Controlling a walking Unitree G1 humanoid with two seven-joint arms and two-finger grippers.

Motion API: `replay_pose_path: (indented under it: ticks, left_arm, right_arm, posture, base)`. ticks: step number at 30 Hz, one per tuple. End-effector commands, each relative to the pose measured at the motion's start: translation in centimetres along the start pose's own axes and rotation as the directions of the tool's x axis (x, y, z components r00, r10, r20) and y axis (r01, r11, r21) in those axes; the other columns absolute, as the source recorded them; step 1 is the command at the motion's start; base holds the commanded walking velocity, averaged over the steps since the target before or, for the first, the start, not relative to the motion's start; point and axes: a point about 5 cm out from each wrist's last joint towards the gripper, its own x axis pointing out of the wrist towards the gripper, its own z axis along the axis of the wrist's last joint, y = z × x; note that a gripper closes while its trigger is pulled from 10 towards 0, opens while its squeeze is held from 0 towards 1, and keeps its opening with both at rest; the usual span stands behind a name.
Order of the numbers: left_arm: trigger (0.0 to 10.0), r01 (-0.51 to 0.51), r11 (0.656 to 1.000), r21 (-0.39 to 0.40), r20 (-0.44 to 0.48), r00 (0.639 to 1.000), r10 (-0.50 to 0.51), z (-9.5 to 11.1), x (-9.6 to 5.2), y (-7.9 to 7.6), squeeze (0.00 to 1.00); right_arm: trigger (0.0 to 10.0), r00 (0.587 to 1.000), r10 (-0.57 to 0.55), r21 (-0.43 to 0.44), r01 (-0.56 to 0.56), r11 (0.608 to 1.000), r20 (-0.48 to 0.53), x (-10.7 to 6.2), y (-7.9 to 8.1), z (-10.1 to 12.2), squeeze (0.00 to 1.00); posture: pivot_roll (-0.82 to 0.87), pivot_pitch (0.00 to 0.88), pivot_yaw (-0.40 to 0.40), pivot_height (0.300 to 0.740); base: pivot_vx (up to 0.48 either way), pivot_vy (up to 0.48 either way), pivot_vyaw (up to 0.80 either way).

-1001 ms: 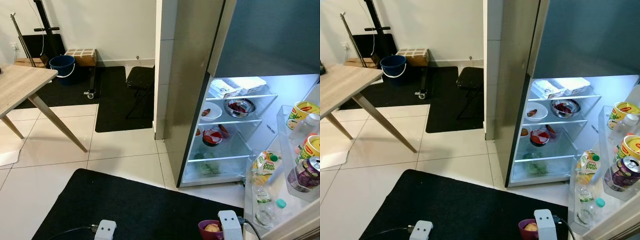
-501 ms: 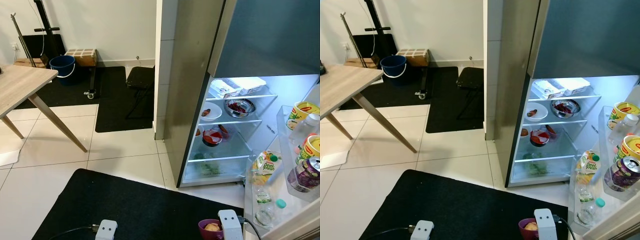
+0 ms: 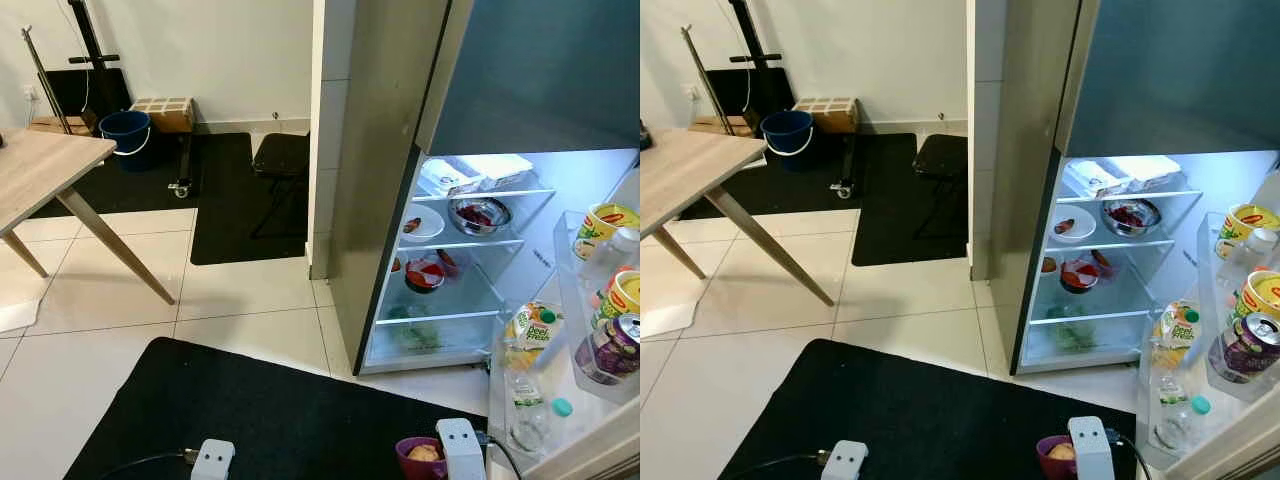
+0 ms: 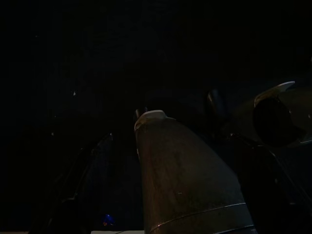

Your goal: Restocking fridge

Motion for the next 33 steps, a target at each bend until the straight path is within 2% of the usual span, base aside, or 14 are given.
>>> replay_pose_path:
  ticks: [1, 11, 14, 27, 33]
  left_arm:
    - [10.0, 0.018, 1.0, 0.004, -0.018, 1.0, -0.018, -0.3, 0.1, -0.5, 0.0]
    - [10.0, 0.016, 1.0, 0.002, -0.018, 1.0, -0.016, -0.4, 0.1, -0.4, 0.0]
    - [10.0, 0.014, 1.0, 0.002, -0.019, 1.0, -0.014, -0.3, 0.1, -0.4, 0.0]
    - [10.0, 0.016, 1.0, 0.002, -0.017, 1.0, -0.016, -0.3, 0.1, -0.5, 0.0]
    - [10.0, 0.015, 1.0, 0.001, -0.021, 1.0, -0.015, -0.4, 0.0, -0.4, 0.0]
  right_arm:
    - [10.0, 0.997, -0.001, 0.031, -0.002, 1.0, 0.073, 0.2, -0.1, 1.6, 0.0]
    - [10.0, 0.966, 0.023, 0.077, -0.044, 0.996, 0.257, 0.8, 0.0, 6.7, 0.0]
    - [10.0, 0.958, 0.037, 0.088, -0.065, 0.994, 0.286, 0.8, 0.1, 7.4, 0.0]
    - [10.0, 0.953, 0.068, 0.081, -0.096, 0.992, 0.295, 0.9, 0.7, 7.5, 0.0]
    - [10.0, 0.97, 0.077, 0.032, -0.087, 0.996, 0.23, 0.8, 0.9, 6.0, 0.0]
  posture:
    - [0.0, 0.0, -0.025, 0.739]
    - [0.0, 0.0, -0.023, 0.739]
    - [0.0, 0.0, -0.023, 0.739]
    - [0.0, 0.0, -0.023, 0.739]
    - [0.0, 0.0, -0.023, 0.739]
  base:
    - [0.0, 0.0, 0.0]
    - [0.0, 0.0, 0.0]
    - [0.0, 0.0, 0.0]
    - [0.0, 0.0, 0.0]
    - [0.0, 0.0, 0.0]
